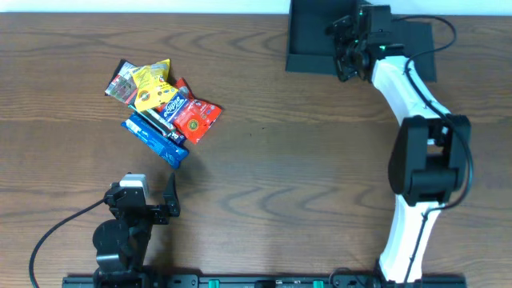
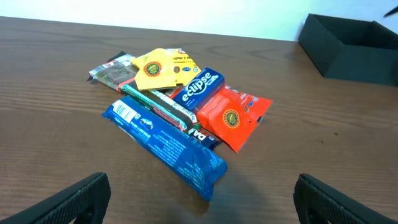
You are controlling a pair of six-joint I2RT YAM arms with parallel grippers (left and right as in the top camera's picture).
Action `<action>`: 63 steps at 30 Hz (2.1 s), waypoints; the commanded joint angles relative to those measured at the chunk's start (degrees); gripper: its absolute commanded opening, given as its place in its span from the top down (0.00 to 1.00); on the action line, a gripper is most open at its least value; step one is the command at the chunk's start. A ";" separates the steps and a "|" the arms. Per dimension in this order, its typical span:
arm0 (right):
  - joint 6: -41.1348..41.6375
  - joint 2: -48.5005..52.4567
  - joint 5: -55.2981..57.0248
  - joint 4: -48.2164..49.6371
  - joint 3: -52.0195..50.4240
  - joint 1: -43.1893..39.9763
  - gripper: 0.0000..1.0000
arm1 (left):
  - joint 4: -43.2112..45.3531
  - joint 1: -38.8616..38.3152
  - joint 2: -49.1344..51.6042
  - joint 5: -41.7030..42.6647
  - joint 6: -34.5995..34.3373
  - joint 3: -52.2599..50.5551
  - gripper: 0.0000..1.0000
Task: Pack container
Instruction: 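Reach the right gripper to the black box and grasp its edge, then drag the black box with the right gripper toward the table center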
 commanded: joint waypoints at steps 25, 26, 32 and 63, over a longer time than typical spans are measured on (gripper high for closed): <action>2.10 4.55 -1.22 -7.39 2.21 -0.57 0.97 | -0.39 0.24 -0.37 0.22 0.44 -1.25 0.05; 2.08 4.52 -1.49 -7.54 2.21 -0.57 0.98 | -0.39 0.24 -0.37 0.22 0.44 -1.25 0.05; -1.27 4.48 -7.50 -9.07 2.23 -0.68 0.98 | -0.37 0.24 -0.37 0.22 0.44 -1.27 0.05; -48.26 -8.35 12.48 -52.50 2.21 9.86 0.99 | -0.39 0.24 -0.37 0.20 0.44 -1.25 0.05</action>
